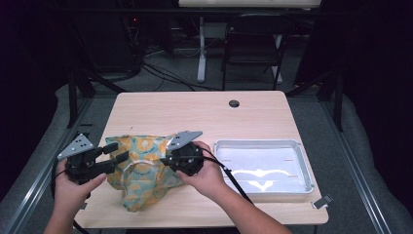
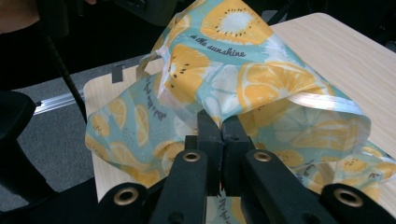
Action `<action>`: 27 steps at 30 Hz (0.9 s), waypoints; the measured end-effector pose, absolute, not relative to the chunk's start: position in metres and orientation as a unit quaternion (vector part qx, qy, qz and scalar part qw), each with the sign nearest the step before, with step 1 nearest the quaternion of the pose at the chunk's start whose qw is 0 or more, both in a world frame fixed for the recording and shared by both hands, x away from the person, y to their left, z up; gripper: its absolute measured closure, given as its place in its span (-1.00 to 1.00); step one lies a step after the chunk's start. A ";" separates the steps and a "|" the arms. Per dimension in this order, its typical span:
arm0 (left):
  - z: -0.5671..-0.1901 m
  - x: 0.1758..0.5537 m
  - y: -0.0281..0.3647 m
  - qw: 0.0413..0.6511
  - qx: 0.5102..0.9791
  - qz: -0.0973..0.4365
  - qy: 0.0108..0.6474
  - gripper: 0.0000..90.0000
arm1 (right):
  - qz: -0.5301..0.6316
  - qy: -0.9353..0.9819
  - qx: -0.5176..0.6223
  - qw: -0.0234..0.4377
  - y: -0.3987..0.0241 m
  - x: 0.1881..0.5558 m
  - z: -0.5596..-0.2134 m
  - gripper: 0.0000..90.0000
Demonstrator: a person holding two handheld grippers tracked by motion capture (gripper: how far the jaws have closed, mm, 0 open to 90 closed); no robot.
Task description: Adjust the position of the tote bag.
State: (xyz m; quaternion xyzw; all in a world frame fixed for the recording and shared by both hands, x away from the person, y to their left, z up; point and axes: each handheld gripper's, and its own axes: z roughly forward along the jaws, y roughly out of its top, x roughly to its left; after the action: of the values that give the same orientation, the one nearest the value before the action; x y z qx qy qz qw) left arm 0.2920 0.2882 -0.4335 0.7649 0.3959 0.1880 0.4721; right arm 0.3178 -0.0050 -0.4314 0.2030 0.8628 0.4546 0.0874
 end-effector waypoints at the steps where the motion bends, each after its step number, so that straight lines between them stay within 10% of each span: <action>1: -0.434 0.293 0.288 0.470 0.767 0.187 0.396 0.01 | 0.455 0.863 0.203 0.086 -0.005 0.317 -0.433 0.98; 27: -0.435 0.292 0.283 0.476 0.771 0.174 0.386 -0.04 | 0.451 0.866 0.208 0.057 -0.021 0.296 -0.459 0.98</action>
State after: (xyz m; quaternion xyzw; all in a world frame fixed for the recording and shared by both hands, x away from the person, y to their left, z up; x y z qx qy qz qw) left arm 0.2916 0.2825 -0.4346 0.7709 0.3860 0.1745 0.4757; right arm 0.2962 -0.0215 -0.4589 0.2082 0.8662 0.4506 0.0566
